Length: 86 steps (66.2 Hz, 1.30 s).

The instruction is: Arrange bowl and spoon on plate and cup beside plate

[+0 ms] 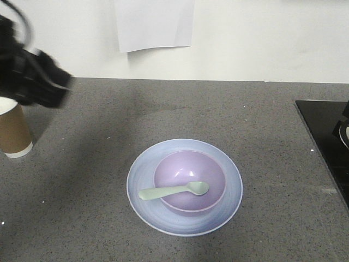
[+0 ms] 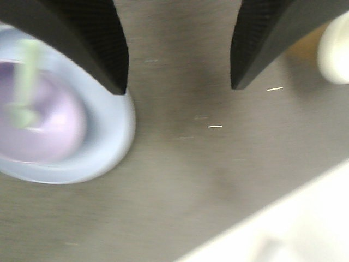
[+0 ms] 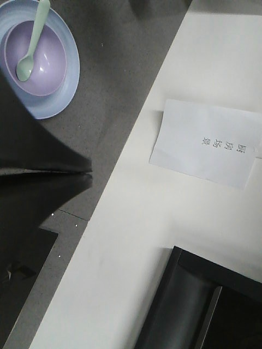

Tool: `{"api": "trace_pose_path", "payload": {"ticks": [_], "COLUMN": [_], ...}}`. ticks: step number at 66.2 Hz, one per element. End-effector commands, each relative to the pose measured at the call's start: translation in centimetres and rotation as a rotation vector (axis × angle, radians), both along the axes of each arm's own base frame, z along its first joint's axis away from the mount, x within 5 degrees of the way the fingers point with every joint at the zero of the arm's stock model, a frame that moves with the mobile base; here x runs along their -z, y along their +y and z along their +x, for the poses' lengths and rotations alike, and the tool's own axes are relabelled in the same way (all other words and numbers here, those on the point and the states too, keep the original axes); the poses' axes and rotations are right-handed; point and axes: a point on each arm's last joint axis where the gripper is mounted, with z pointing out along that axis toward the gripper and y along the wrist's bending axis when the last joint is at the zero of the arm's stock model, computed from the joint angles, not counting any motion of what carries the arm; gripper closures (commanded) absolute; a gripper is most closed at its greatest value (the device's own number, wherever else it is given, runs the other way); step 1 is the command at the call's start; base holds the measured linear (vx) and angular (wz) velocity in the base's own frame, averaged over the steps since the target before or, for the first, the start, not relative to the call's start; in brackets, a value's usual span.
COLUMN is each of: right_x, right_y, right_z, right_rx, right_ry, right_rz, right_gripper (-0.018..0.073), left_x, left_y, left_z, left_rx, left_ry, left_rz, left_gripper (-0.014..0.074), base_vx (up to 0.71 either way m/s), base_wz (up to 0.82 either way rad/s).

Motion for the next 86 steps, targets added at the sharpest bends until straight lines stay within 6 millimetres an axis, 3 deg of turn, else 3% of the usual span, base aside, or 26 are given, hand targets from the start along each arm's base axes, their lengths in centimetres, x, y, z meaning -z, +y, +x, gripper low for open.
{"api": "trace_pose_path", "payload": {"ticks": [1, 15, 39, 64, 86], "right_x": [-0.2, -0.2, -0.2, -0.2, -0.2], "right_y": [0.1, 0.1, 0.1, 0.1, 0.1], "right_z": [0.6, 0.6, 0.6, 0.6, 0.6], "right_rx": [0.004, 0.004, 0.004, 0.004, 0.004], "right_ry": [0.009, 0.009, 0.009, 0.009, 0.009], "right_rz": [0.003, 0.003, 0.003, 0.003, 0.003], "right_gripper": [0.0565, 0.0565, 0.0565, 0.0565, 0.0565], "left_x": [-2.8, -4.7, -5.9, -1.3, 3.3], "left_y": [2.9, 6.1, 9.4, 13.5, 17.0], "left_z": [-1.2, -1.3, 1.2, 8.2, 11.7], "left_rx": [-0.152, -0.418, -0.563, -0.656, -0.667], "left_ry": [-0.184, -0.378, -0.553, -0.372, -0.141], "left_rz": [0.058, 0.247, 0.101, -0.129, -0.309], "left_gripper": [0.0190, 0.0190, 0.0251, 0.0273, 0.0272], "base_vx": [0.00, 0.00, 0.00, 0.00, 0.00], "base_wz": [0.00, 0.00, 0.00, 0.00, 0.00]}}
